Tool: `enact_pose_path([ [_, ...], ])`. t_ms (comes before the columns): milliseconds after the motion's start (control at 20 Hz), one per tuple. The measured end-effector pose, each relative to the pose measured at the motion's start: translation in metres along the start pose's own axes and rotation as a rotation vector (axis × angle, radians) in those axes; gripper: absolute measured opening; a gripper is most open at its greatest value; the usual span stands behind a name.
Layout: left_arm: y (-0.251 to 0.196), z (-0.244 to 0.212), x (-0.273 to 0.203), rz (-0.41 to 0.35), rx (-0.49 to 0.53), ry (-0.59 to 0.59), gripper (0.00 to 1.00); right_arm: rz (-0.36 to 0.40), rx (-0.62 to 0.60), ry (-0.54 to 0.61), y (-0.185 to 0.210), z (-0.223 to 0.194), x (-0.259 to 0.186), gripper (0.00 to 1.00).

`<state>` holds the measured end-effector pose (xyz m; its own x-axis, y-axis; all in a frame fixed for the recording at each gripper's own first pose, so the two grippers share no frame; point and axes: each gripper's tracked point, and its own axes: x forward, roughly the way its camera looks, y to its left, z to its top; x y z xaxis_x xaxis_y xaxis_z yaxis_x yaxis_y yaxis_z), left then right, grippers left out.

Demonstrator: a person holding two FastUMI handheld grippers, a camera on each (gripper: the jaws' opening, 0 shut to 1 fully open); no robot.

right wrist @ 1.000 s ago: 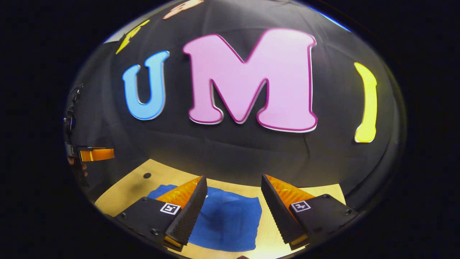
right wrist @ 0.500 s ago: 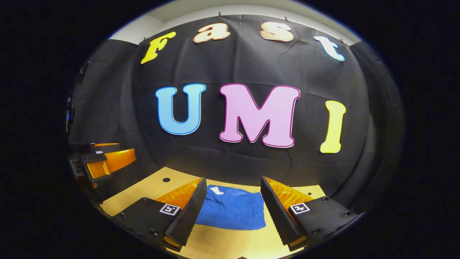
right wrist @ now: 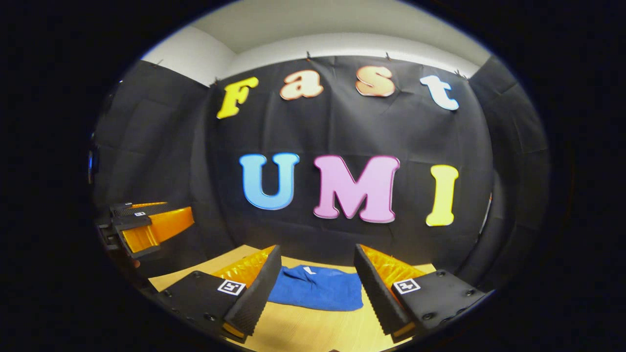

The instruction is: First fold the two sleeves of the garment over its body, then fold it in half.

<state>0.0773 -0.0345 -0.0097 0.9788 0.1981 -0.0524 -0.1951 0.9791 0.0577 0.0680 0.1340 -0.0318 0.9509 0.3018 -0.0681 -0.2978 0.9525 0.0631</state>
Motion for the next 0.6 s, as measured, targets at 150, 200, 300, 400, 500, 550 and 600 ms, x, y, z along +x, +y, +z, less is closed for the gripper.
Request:
enact_pose_path([
  [150,-0.011,-0.009,-0.03,0.068,0.003,0.012,0.8,0.03,0.0,-0.045,-0.011,0.016,-0.028,0.94],
  [200,-0.014,-0.01,-0.039,0.081,-0.026,0.014,0.8,0.031,-0.006,-0.062,-0.016,0.02,-0.036,0.94],
  [300,-0.032,-0.012,-0.055,0.054,-0.107,0.008,0.82,0.027,-0.007,-0.087,-0.027,0.023,-0.048,0.94],
  [400,-0.045,-0.013,-0.061,0.033,-0.111,0.004,0.82,0.027,0.004,-0.07,-0.033,0.017,-0.058,0.94],
  [500,-0.051,-0.011,-0.062,0.034,-0.056,-0.005,0.82,0.017,0.015,-0.068,-0.042,0.014,-0.065,0.94],
  [550,-0.058,-0.009,-0.062,0.027,-0.04,-0.008,0.82,0.007,0.018,-0.068,-0.046,0.013,-0.068,0.94],
  [600,-0.066,-0.008,-0.064,0.016,-0.036,-0.009,0.82,0.0,0.019,-0.067,-0.05,0.012,-0.07,0.85],
])
